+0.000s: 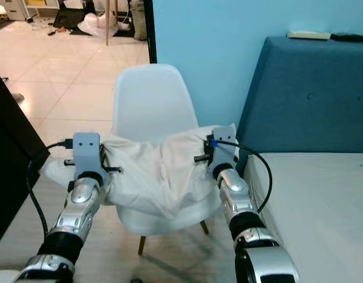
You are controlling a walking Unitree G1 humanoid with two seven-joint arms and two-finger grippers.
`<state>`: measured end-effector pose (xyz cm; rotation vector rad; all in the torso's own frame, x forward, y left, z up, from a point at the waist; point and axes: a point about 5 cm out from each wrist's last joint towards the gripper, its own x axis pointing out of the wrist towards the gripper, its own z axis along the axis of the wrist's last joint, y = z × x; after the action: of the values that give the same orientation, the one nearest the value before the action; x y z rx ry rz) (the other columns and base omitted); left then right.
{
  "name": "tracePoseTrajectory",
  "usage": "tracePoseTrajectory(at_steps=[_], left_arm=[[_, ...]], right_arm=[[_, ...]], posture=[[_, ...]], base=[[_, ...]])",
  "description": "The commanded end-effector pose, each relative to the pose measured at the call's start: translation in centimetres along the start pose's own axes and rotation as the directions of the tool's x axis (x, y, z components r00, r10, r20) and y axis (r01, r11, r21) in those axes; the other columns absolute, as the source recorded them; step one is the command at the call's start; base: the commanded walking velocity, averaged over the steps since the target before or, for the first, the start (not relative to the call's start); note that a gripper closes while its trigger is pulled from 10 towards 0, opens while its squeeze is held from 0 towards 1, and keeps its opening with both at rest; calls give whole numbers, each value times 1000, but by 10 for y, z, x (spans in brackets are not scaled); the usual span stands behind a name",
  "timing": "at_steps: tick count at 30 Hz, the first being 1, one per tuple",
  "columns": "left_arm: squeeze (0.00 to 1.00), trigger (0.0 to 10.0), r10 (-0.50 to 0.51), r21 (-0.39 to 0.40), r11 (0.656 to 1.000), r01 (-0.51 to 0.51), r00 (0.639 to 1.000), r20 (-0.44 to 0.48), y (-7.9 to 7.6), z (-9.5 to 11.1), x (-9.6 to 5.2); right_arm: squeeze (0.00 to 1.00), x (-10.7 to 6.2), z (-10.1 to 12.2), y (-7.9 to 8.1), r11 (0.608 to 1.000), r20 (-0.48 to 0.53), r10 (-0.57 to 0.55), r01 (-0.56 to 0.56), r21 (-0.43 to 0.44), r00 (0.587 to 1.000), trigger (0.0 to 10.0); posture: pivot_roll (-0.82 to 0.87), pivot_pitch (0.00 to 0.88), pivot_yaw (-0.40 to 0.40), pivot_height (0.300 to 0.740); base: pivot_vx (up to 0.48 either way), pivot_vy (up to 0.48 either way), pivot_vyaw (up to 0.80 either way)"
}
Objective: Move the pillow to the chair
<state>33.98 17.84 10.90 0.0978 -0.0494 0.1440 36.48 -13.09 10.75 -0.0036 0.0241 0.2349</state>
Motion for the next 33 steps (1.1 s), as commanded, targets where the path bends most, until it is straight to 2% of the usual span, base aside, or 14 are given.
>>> tracePoseTrajectory(at_steps=[1,14,20,23,27,33], left_arm=[[0,10000,-27,7,1000,26,998,64,-5,12,5],[0,10000,-46,29,999,43,995,85,-4,17,11],[0,10000,-56,42,998,52,994,93,-1,16,10],[0,10000,-52,44,998,49,994,93,-1,16,11],[0,10000,-37,64,997,31,995,96,3,16,13],[0,10000,5,54,998,-12,992,125,14,22,16]], right_arm=[[0,5,11,4,1000,51,18,-17,-20,999,10000],[0,4,11,-2,999,59,-31,32,-9,998,10000],[0,6,16,0,999,84,-32,34,-14,996,10000],[0,8,18,0,999,89,-32,35,-27,995,10000],[0,11,23,2,999,94,-25,28,-39,995,10000],[0,14,31,3,997,115,-5,14,-82,993,10000]], posture=[[46,61,-19,650],[57,70,12,650],[64,76,30,620],[68,79,30,620],[74,86,26,620],[75,103,1,620]], base=[[0,0,0],[0,0,0],[0,0,0],[0,0,0],[0,0,0],[0,0,0]])
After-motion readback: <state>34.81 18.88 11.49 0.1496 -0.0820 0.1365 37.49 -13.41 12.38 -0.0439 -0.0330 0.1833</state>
